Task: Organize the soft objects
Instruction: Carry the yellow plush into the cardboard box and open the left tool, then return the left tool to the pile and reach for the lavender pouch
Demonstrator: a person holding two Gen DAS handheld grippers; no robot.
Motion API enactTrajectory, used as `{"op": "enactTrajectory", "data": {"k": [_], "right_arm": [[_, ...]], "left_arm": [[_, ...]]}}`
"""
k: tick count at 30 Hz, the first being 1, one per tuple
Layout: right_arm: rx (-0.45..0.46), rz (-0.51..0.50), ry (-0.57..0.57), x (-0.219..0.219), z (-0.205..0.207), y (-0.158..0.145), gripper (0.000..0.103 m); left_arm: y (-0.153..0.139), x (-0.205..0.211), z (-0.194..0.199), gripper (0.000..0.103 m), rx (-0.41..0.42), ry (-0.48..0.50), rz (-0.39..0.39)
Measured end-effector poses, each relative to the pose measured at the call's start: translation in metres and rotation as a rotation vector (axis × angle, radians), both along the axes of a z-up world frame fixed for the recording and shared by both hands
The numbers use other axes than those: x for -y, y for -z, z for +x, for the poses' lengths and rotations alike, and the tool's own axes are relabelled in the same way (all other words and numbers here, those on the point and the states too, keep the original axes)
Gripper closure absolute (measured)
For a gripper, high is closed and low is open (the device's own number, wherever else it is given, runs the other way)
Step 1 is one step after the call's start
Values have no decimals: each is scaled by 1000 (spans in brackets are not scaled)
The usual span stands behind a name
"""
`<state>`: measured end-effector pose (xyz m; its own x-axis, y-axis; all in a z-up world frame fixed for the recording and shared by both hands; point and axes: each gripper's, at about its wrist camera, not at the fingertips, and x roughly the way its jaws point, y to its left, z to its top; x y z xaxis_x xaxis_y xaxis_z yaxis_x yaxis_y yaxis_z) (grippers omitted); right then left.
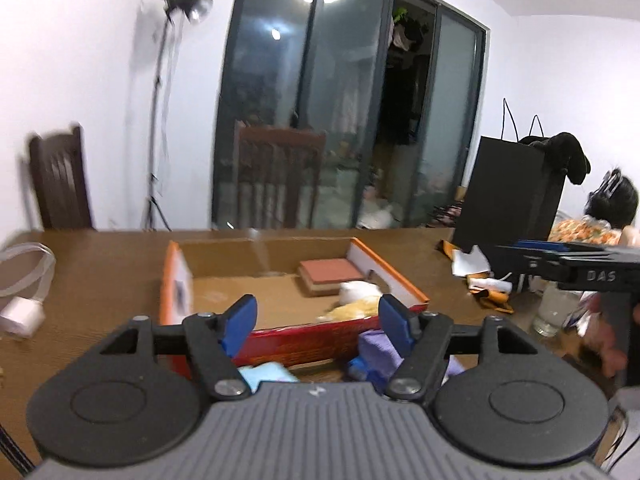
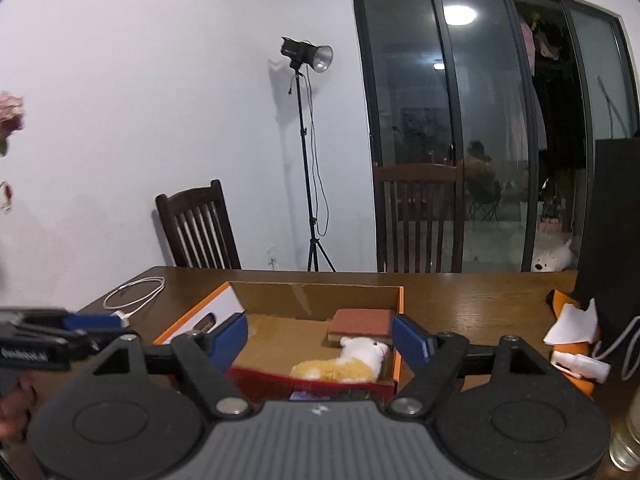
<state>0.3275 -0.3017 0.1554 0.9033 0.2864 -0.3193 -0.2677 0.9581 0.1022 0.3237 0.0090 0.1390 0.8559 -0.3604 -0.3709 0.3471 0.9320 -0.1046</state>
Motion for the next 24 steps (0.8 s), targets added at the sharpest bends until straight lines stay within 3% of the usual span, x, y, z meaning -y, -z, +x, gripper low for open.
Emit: {"op": "enactTrajectory", "data": {"k": [8, 14, 24], "right_arm": [[80, -90, -27, -17, -89, 3, 17], [101, -117, -35, -28, -143, 19, 17], [134, -65, 0, -27, -224, 58, 10]], "left_arm": [[9, -16, -95, 23, 88, -67, 73], [24, -18, -154, 19, 134, -91, 82], [51, -21, -230, 7, 183, -122, 98]]}}
